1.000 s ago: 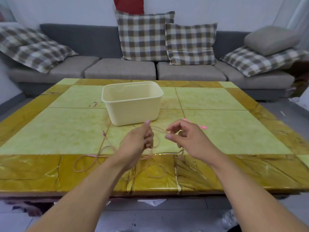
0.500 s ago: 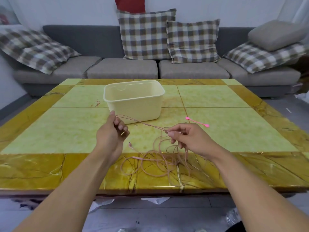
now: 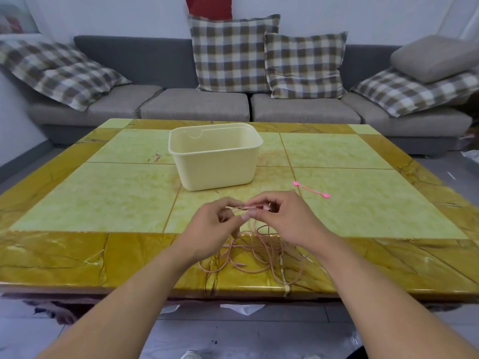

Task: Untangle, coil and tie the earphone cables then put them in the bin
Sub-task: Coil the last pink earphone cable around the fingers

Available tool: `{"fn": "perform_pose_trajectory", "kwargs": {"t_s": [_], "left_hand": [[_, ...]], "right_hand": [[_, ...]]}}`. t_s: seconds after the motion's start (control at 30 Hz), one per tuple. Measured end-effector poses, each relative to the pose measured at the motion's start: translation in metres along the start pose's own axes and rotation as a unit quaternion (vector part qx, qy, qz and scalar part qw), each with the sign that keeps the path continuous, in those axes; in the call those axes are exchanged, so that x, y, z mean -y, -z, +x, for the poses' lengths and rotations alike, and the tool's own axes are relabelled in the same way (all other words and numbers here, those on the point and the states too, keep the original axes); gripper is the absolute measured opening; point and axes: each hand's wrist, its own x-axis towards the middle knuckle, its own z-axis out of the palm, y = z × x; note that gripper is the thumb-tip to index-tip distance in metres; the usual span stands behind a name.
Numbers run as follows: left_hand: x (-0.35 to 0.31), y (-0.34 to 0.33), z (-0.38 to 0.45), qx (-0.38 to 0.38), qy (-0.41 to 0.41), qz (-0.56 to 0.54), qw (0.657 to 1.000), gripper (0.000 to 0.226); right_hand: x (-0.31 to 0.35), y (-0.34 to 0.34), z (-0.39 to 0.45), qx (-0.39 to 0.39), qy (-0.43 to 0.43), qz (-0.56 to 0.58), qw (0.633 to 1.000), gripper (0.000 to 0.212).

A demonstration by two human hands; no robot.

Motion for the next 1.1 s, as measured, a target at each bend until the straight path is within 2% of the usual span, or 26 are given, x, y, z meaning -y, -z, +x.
{"fn": "perform_pose_trajectory", "kwargs": {"t_s": [0.1, 0.17, 0.3, 0.4, 0.5, 0.6, 0.67, 0.8, 0.97, 1.1], "left_hand": [[0.006, 0.002, 0.003, -0.039, -0.003, -0.027, 0.999, 0.015], [0.007, 0.003, 0.005, -0.045, 0.008, -0.074, 0.996, 0.018], [0.005, 0.006, 0.003, -0.048, 0.015, -0.094, 0.994, 0.010], [0.004, 0.006, 0.003, -0.075, 0.016, -0.096, 0.992, 0.019], [0.006, 0.006, 0.006, -0.110, 0.015, -0.102, 0.989, 0.018], [0.006, 0.008, 0.006, -0.126, 0.009, -0.102, 0.987, 0.017], [0.006, 0.008, 0.005, -0.126, 0.015, -0.097, 0.987, 0.017], [0.005, 0.005, 0.005, -0.135, 0.038, -0.078, 0.987, 0.019], [0.001, -0.001, 0.003, -0.083, 0.106, -0.170, 0.976, 0.018], [-0.002, -0.003, 0.003, -0.083, 0.122, -0.209, 0.967, 0.014]], "right_hand": [[0.000, 0.002, 0.003, -0.061, -0.012, 0.001, 0.998, 0.032], [0.001, 0.003, 0.004, -0.071, -0.018, -0.013, 0.997, 0.023], [0.003, 0.001, 0.003, -0.070, -0.010, -0.058, 0.996, 0.012], [0.004, -0.002, 0.003, -0.071, 0.003, -0.054, 0.996, 0.008], [0.004, -0.003, 0.003, -0.056, 0.012, -0.031, 0.998, 0.003], [0.005, -0.002, 0.002, -0.028, -0.007, -0.025, 0.999, 0.010], [0.007, -0.004, 0.000, -0.025, -0.008, -0.014, 1.000, 0.013], [0.017, -0.008, -0.003, -0.069, 0.009, 0.005, 0.998, 0.014], [0.024, -0.014, -0.007, -0.094, -0.009, 0.012, 0.995, 0.014], [0.030, -0.013, -0.009, -0.076, -0.002, 0.015, 0.997, 0.008]]}}
